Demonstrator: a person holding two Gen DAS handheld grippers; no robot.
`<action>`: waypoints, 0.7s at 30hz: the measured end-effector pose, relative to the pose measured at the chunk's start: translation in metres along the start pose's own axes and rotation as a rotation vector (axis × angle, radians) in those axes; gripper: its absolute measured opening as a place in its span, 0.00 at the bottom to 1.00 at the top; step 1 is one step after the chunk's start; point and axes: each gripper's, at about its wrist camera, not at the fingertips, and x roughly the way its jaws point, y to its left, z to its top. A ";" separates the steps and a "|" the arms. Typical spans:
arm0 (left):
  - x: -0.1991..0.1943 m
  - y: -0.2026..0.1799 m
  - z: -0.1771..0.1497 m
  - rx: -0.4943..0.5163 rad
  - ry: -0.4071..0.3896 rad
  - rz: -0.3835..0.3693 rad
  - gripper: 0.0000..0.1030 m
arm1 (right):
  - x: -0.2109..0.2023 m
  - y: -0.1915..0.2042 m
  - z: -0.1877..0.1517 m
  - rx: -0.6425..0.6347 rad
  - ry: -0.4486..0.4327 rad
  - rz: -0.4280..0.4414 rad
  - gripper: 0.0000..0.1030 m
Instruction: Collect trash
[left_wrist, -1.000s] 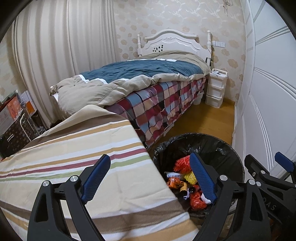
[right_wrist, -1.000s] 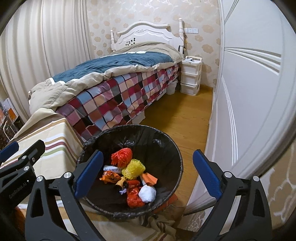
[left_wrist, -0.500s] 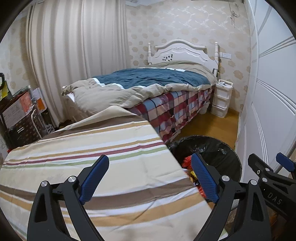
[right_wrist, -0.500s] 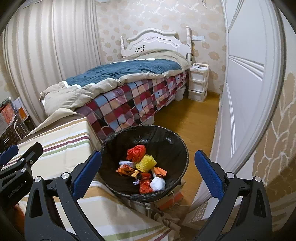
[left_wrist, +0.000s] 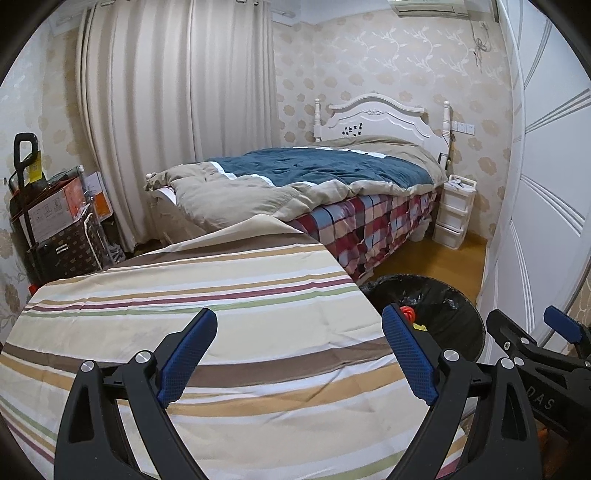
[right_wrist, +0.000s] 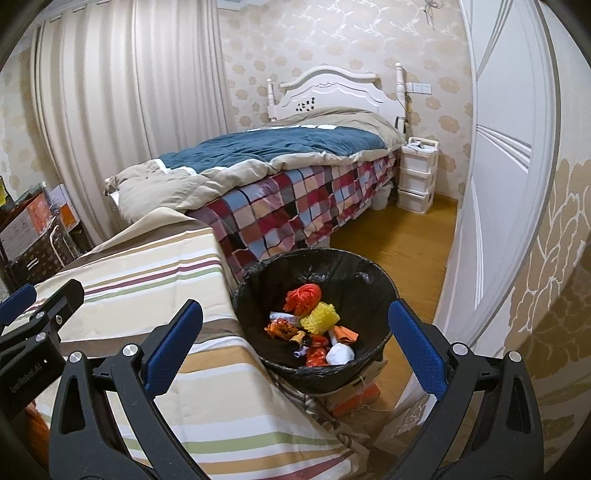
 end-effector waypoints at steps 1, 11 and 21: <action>-0.001 0.001 -0.001 -0.001 -0.003 0.003 0.88 | -0.001 0.001 0.000 -0.002 -0.002 0.002 0.95; -0.006 0.009 -0.004 -0.024 -0.004 0.012 0.88 | -0.006 0.009 0.001 -0.016 -0.013 0.013 0.95; -0.008 0.011 -0.004 -0.024 -0.006 0.014 0.88 | -0.006 0.013 0.002 -0.017 -0.012 0.016 0.95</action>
